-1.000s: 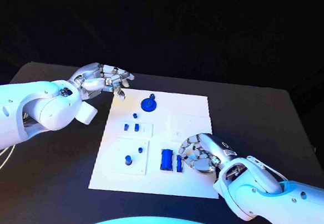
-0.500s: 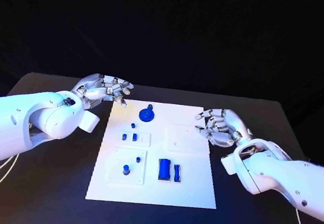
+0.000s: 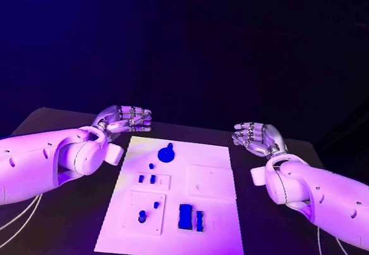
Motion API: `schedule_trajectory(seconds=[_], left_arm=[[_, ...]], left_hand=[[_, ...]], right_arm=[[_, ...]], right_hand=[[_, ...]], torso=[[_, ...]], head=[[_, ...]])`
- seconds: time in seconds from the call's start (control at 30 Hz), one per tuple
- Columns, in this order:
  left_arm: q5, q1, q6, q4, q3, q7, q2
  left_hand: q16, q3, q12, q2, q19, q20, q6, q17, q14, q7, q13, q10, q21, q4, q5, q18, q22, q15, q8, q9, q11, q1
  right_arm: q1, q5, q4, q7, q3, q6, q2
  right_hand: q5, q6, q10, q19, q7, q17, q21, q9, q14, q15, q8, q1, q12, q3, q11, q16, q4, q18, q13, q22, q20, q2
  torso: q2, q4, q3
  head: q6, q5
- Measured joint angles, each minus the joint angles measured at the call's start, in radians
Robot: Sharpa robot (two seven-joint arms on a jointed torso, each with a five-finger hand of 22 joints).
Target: Assemble the parts on the task board
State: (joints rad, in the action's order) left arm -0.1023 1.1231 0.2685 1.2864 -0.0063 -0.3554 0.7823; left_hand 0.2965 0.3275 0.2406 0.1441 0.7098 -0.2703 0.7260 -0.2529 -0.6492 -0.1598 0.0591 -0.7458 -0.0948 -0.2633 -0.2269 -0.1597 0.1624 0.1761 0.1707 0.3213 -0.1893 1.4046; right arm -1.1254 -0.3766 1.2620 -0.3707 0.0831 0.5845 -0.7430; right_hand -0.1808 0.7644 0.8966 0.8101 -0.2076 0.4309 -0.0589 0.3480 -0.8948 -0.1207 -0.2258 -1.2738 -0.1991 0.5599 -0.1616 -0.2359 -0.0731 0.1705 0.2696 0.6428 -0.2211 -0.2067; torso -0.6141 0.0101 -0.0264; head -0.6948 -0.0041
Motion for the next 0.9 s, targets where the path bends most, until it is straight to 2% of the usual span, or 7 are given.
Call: schedule_trajectory(seconds=[0.17, 0.23, 0.3, 0.4, 0.57, 0.73, 0.9], left_arm=[[0.0, -0.002, 0.007, 0.012, 0.0, 0.002, 0.007], [0.001, -0.007, 0.017, 0.027, 0.0, 0.002, 0.006], [0.003, -0.013, 0.033, 0.048, 0.0, 0.0, 0.005], [0.009, -0.022, 0.069, 0.083, 0.001, -0.007, 0.005], [0.029, -0.043, 0.179, 0.17, 0.003, -0.036, 0.002], [0.053, -0.062, 0.302, 0.237, 0.004, -0.073, 0.0], [0.074, -0.072, 0.398, 0.272, 0.005, -0.104, -0.001]], left_hand=[[-0.168, -0.18, -0.136, -0.081, -0.391, 0.149, -0.399, 0.141, 0.358, 0.087, -0.033, 0.41, 0.055, 0.145, 0.126, 0.089, -0.092, -0.097, -0.095, -0.178, 0.104, -0.266], [-0.201, -0.218, -0.163, -0.098, -0.474, 0.18, -0.484, 0.17, 0.433, 0.106, -0.039, 0.496, 0.066, 0.177, 0.152, 0.108, -0.11, -0.118, -0.114, -0.215, 0.126, -0.348], [-0.231, -0.251, -0.187, -0.112, -0.547, 0.209, -0.559, 0.195, 0.501, 0.123, -0.045, 0.574, 0.074, 0.205, 0.175, 0.115, -0.126, -0.136, -0.132, -0.248, 0.146, -0.441], [-0.257, -0.281, -0.208, -0.125, -0.613, 0.233, -0.626, 0.219, 0.56, 0.138, -0.051, 0.643, 0.081, 0.229, 0.196, 0.123, -0.141, -0.152, -0.147, -0.277, 0.164, -0.747], [-0.277, -0.306, -0.223, -0.136, -0.664, 0.256, -0.681, 0.238, 0.608, 0.149, -0.055, 0.7, 0.084, 0.249, 0.21, 0.139, -0.152, -0.167, -0.158, -0.302, 0.178, -1.108], [-0.285, -0.315, -0.229, -0.141, -0.687, 0.262, -0.703, 0.247, 0.628, 0.157, -0.056, 0.721, 0.089, 0.258, 0.215, 0.139, -0.158, -0.173, -0.164, -0.313, 0.186, -1.279], [-0.289, -0.318, -0.234, -0.143, -0.696, 0.271, -0.712, 0.25, 0.635, 0.159, -0.057, 0.732, 0.089, 0.26, 0.22, 0.139, -0.159, -0.176, -0.164, -0.317, 0.189, -1.349]], right_arm=[[0.005, 0.004, 0.021, 0.002, -0.004, 0.006, -0.009], [0.011, 0.012, 0.04, 0.002, -0.01, 0.011, -0.012], [0.019, 0.03, 0.07, -0.001, -0.019, 0.019, -0.014], [0.03, 0.065, 0.121, -0.01, -0.034, 0.035, -0.018], [0.055, 0.167, 0.226, -0.045, -0.063, 0.079, -0.027], [0.07, 0.263, 0.287, -0.08, -0.078, 0.122, -0.034], [0.075, 0.324, 0.306, -0.104, -0.082, 0.151, -0.036]], right_hand=[[0.1, -0.423, -0.494, -0.448, 0.112, -0.24, 0.034, -0.192, 0.493, 0.066, 0.125, 0.242, 0.112, -0.31, 0.089, 0.134, 0.04, -0.094, -0.154, -0.36, 0.12, 0.114], [0.122, -0.514, -0.602, -0.545, 0.138, -0.291, 0.038, -0.234, 0.6, 0.08, 0.152, 0.337, 0.135, -0.376, 0.109, 0.161, 0.049, -0.113, -0.185, -0.435, 0.147, 0.139], [0.139, -0.59, -0.692, -0.625, 0.159, -0.333, 0.045, -0.268, 0.69, 0.093, 0.174, 0.578, 0.154, -0.432, 0.125, 0.184, 0.056, -0.118, -0.211, -0.498, 0.169, 0.159], [0.156, -0.66, -0.774, -0.699, 0.178, -0.372, 0.046, -0.3, 0.772, 0.104, 0.195, 0.85, 0.172, -0.483, 0.14, 0.205, 0.063, -0.141, -0.234, -0.556, 0.19, 0.178], [0.168, -0.718, -0.843, -0.761, 0.195, -0.405, 0.05, -0.327, 0.84, 0.114, 0.209, 1.087, 0.186, -0.526, 0.152, 0.221, 0.068, -0.141, -0.254, -0.605, 0.208, 0.194], [0.172, -0.74, -0.87, -0.784, 0.203, -0.42, 0.054, -0.339, 0.868, 0.117, 0.218, 1.195, 0.19, -0.541, 0.158, 0.228, 0.073, -0.157, -0.263, -0.627, 0.217, 0.202], [0.177, -0.759, -0.891, -0.805, 0.206, -0.428, 0.054, -0.345, 0.888, 0.119, 0.222, 1.262, 0.196, -0.555, 0.161, 0.233, 0.073, -0.157, -0.267, -0.638, 0.221, 0.206]], torso=[[0.002, 0.0, 0.0008], [0.007, -0.0006, 0.0027], [0.015, -0.0017, 0.0058], [0.03, -0.0042, 0.0108], [0.054, -0.008, 0.0204], [0.065, -0.0095, 0.0248], [0.068, -0.01, 0.0259]], head=[[0.002, 0.0], [0.011, 0.0], [0.026, 0.0], [0.048, 0.002], [0.082, 0.004], [0.093, 0.004], [0.094, 0.004]])
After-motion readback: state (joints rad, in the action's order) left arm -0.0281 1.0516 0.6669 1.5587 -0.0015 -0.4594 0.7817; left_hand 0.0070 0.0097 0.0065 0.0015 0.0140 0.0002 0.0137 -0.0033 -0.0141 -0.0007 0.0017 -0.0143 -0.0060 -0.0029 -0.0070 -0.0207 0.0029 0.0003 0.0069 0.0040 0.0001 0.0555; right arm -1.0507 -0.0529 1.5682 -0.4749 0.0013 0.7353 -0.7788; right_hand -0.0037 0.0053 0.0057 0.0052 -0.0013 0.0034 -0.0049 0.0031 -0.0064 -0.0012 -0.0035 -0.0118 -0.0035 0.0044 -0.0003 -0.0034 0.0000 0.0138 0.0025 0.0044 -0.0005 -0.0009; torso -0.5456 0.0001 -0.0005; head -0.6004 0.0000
